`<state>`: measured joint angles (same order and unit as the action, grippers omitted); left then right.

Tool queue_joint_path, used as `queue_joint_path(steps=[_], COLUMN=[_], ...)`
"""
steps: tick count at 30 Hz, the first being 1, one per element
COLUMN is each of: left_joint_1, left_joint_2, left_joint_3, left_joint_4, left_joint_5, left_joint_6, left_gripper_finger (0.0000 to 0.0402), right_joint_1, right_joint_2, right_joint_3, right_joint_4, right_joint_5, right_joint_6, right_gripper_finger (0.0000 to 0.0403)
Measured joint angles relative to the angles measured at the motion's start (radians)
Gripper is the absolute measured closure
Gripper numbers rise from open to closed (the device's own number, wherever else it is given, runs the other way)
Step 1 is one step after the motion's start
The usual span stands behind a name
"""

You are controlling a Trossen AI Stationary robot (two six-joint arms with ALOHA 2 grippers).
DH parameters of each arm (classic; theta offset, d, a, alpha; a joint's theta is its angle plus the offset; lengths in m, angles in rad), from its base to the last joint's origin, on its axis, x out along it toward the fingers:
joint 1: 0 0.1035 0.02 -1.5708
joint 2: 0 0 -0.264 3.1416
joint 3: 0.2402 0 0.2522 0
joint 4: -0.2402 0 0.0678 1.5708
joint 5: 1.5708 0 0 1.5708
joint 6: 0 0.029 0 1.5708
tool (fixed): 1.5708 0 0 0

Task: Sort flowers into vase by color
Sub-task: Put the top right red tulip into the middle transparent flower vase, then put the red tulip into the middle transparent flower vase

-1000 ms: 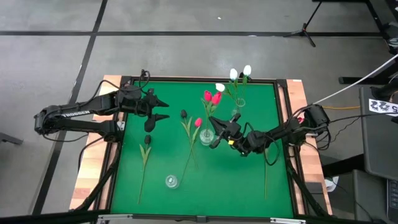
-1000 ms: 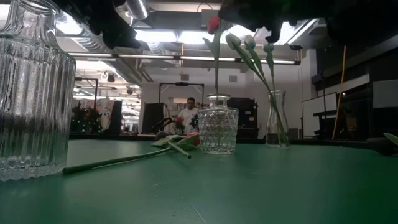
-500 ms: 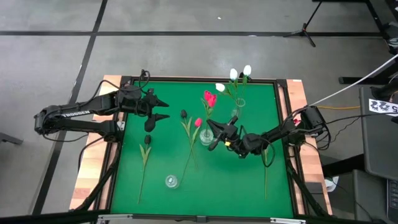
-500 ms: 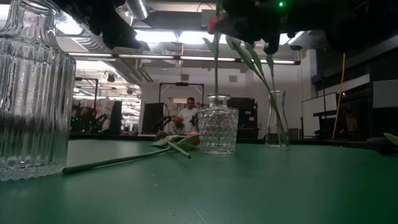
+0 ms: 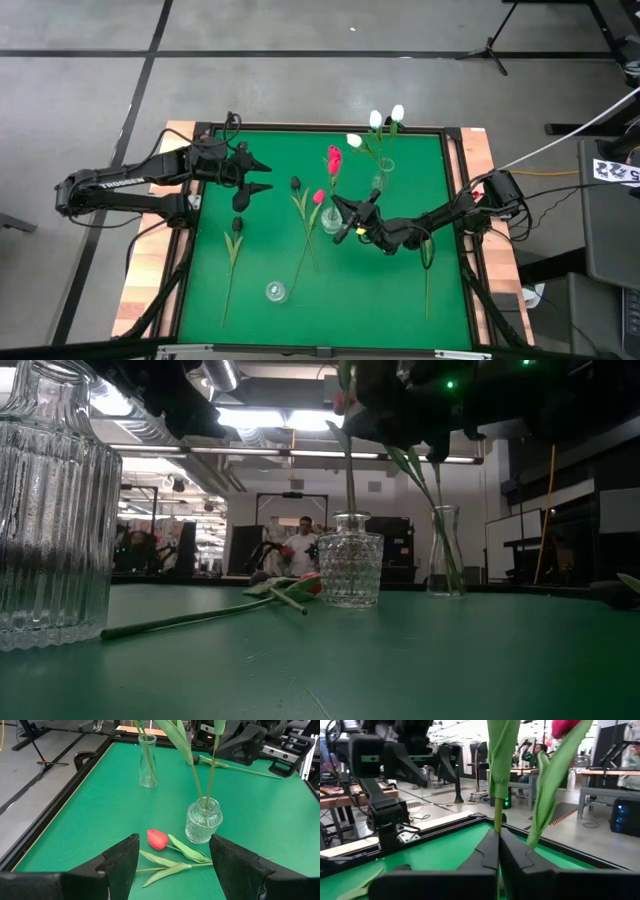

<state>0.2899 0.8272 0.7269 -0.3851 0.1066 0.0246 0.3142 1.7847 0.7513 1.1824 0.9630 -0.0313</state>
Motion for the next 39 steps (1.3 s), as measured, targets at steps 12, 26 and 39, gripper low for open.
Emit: queue_joint_path(steps=[12, 26, 39], left_joint_1=[0.000, -0.064, -0.214], left_joint_2=[0.000, 0.033, 0.358], left_joint_3=[0.000, 0.000, 0.000], left_joint_4=[0.000, 0.005, 0.081], left_joint_5=[0.000, 0.119, 0.039], left_joint_6=[0.000, 0.099, -0.049], left_gripper_finger=[0.0163, 0.0163, 0.0163], right_joint_1=[0.000, 0.000, 0.004], right_joint_2=[0.000, -0.043, -0.093], right_joint_3=[0.000, 0.000, 0.000], right_joint_4=[-0.034, -0.001, -0.004], right_joint_5=[0.002, -0.100, -0.180], right_joint_6=[0.001, 0.003, 0.004], right_gripper_finger=[0.0321, 0.0213, 0.0216])
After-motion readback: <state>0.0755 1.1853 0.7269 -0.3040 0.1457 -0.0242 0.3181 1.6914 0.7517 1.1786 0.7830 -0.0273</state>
